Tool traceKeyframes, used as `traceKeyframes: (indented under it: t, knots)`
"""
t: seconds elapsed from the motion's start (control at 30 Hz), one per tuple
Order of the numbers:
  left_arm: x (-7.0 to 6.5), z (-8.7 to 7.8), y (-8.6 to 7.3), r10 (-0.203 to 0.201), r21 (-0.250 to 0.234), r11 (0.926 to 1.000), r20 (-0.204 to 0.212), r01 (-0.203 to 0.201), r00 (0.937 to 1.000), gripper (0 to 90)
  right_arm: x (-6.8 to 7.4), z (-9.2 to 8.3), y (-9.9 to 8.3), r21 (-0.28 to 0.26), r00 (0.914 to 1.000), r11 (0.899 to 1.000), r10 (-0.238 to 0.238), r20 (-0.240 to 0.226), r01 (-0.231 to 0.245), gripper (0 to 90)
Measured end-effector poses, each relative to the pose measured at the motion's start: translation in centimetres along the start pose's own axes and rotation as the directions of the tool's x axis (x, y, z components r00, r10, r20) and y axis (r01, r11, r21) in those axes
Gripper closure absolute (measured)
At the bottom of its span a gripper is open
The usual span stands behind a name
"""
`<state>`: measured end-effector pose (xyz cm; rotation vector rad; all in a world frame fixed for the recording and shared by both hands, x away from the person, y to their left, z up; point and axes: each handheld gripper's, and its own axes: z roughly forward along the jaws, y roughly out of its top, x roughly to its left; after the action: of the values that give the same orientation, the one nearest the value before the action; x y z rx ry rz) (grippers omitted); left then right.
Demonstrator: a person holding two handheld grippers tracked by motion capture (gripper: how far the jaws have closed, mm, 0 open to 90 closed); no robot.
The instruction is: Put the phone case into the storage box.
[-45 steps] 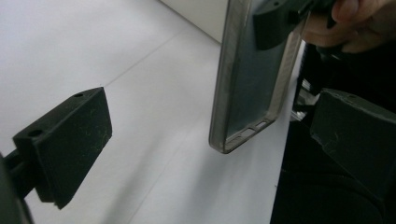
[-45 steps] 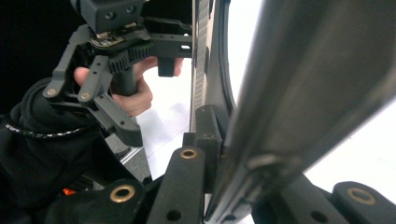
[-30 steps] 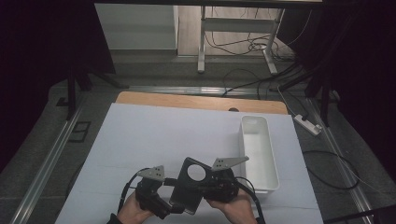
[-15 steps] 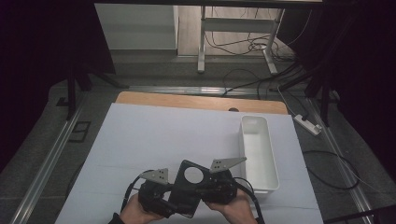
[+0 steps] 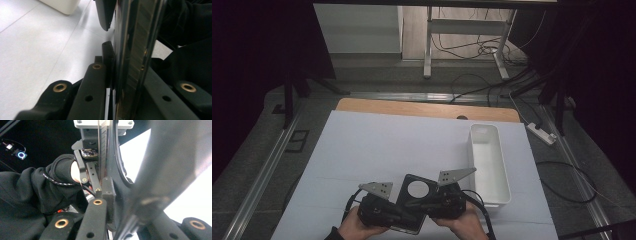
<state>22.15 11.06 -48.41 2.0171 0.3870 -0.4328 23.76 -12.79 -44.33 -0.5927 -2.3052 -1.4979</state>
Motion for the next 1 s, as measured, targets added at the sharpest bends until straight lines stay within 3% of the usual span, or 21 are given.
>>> traceKeyframes:
  t: [0.07,0.1,0.23,0.33,0.47,0.57,0.67,0.73,0.8,0.87,0.9,0.97,1.0]
  knots:
    - [-0.2,-0.1,0.1,0.007,0.006,1.0000,-0.045,-0.006,0.9990,86.5,0.1,0.0,0.0,-0.002,0.9997,1.000,-0.007,0.023,0.007,77.6]
    - [-0.2,-0.1,0.1,0.007,0.006,1.0000,-0.045,-0.006,0.9990,86.5,0.1,0.0,0.0,-0.002,0.9997,1.000,-0.007,0.023,0.007,77.6]
    - [-0.4,-0.5,0.0,0.007,0.012,0.9999,-0.111,-0.005,0.9938,86.5,0.4,-0.1,0.2,0.007,0.9922,0.999,-0.034,0.120,0.034,65.3]
    - [-0.6,-0.7,-0.1,-0.003,0.014,0.9999,-0.148,0.006,0.9890,86.4,0.5,-0.3,0.3,0.007,0.9801,0.999,-0.047,0.193,0.046,54.8]
    - [-0.8,-0.9,-0.3,-0.016,0.017,0.9997,-0.195,0.020,0.9806,86.3,0.6,-0.5,0.3,-0.007,0.9655,0.998,-0.054,0.255,0.057,41.6]
    - [-1.0,-0.9,-0.4,-0.029,0.022,0.9991,-0.247,0.036,0.9687,86.3,0.7,-0.7,0.5,-0.011,0.9524,0.997,-0.065,0.298,0.072,29.3]
    - [-1.2,-1.0,-0.5,-0.039,0.023,0.9986,-0.276,0.047,0.9605,86.2,0.9,-0.9,0.7,-0.031,0.9339,0.994,-0.085,0.347,0.102,16.0]
    - [-1.4,-1.0,-0.7,-0.050,0.019,0.9981,-0.303,0.058,0.9518,86.1,1.1,-1.2,0.9,-0.038,0.9217,0.994,-0.081,0.380,0.103,7.9]
    - [-1.8,-1.1,-0.8,-0.057,0.017,0.9976,-0.332,0.067,0.9415,86.1,1.2,-1.4,1.0,-0.040,0.9130,0.995,-0.073,0.401,0.097,4.8]
    - [-2.1,-1.1,-0.9,-0.062,0.015,0.9972,-0.361,0.073,0.9306,86.2,1.4,-1.6,1.2,-0.028,0.8986,0.994,-0.082,0.431,0.104,1.2]
    - [-2.1,-1.1,-0.9,-0.062,0.015,0.9972,-0.361,0.073,0.9306,86.1,1.4,-1.6,1.2,-0.028,0.8986,0.994,-0.082,0.431,0.104,1.2]
    - [-2.3,-1.1,-0.9,-0.067,0.014,0.9968,-0.386,0.079,0.9199,86.1,1.6,-1.7,1.3,-0.011,0.8844,0.993,-0.098,0.456,0.116,0.0]
    - [-2.4,-1.1,-1.0,-0.073,0.011,0.9964,-0.400,0.084,0.9137,86.1,1.7,-1.8,1.4,-0.009,0.8829,0.993,-0.103,0.458,0.120,0.0]
